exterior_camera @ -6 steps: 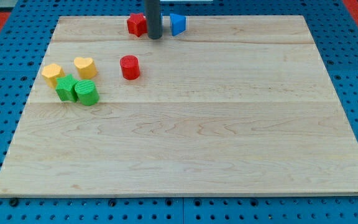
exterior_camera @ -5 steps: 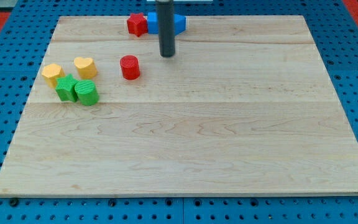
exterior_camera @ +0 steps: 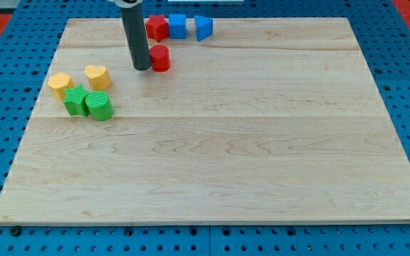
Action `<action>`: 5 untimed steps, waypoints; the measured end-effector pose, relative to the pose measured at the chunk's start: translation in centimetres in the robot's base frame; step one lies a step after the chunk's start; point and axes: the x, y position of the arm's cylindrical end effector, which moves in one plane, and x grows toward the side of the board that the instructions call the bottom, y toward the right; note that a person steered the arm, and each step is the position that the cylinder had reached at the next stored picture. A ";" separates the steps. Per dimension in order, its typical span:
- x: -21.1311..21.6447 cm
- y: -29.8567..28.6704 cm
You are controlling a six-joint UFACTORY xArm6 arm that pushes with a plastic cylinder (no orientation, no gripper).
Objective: Push the red circle into the red star
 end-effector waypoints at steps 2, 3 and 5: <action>2.3 3.0; -1.9 2.9; -1.3 2.3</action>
